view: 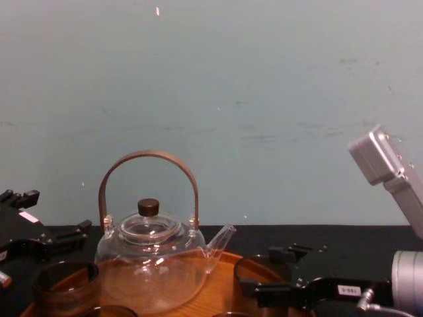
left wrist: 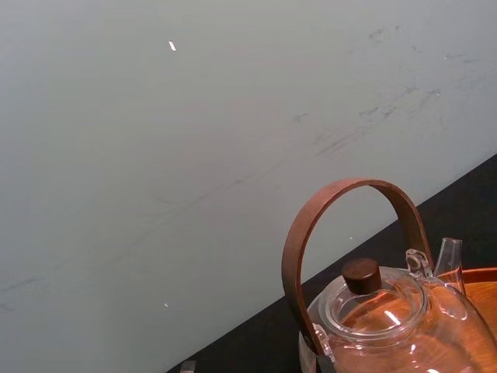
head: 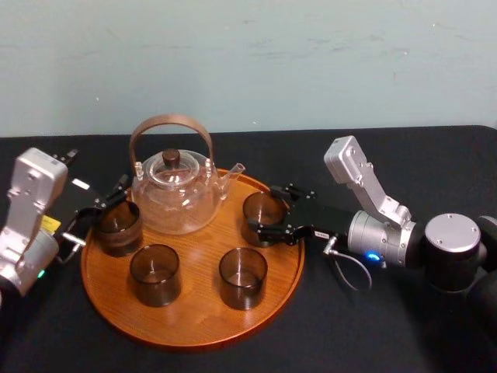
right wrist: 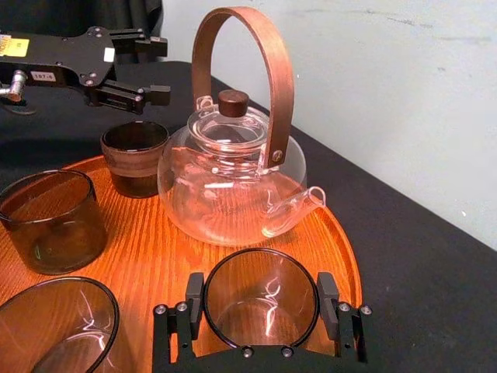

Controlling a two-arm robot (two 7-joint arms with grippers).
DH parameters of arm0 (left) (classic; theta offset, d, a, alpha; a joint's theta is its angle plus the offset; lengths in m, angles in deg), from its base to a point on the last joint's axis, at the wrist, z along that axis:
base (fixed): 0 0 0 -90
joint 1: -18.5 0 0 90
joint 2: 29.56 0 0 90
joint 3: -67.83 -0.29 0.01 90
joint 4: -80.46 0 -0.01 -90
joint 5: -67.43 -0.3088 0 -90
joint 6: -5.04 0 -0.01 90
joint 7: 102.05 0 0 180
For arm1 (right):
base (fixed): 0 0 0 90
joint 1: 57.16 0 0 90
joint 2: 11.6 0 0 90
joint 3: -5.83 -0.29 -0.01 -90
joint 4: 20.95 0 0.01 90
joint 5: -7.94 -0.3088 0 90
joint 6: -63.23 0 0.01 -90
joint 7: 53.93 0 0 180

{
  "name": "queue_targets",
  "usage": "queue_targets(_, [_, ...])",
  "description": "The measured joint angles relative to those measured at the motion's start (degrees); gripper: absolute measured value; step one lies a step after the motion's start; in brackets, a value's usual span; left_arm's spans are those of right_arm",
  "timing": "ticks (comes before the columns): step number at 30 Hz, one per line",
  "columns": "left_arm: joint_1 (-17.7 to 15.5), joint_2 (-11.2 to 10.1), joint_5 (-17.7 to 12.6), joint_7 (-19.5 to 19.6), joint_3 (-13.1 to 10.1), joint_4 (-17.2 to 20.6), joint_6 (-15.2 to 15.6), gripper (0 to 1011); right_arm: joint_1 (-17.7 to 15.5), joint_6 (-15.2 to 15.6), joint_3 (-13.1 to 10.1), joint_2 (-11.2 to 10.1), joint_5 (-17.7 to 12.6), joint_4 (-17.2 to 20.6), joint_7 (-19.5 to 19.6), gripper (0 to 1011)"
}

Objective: Pick up the glass from the table and place it on the tray.

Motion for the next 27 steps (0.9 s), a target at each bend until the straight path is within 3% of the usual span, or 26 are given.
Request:
queue_targets(16, [0.0,0.0,0.0,0.0,0.0,0.0,0.0,1001,-0.2,0.3,0.0,0.0,0.5,0.1,0.5,889])
queue_targets(22, [0.0,0.0,0.0,0.0,0.0,0.0,0.0,1001,-0.2,0.6,0.0,0.0,0.6,0.0,0.4,998])
queue_targets(27, [0.0,0.0,0.0,0.0,0.0,0.0,0.0,1001,-0.2,0.5,0.0,0.0,0.6,0.0,0.3,1002])
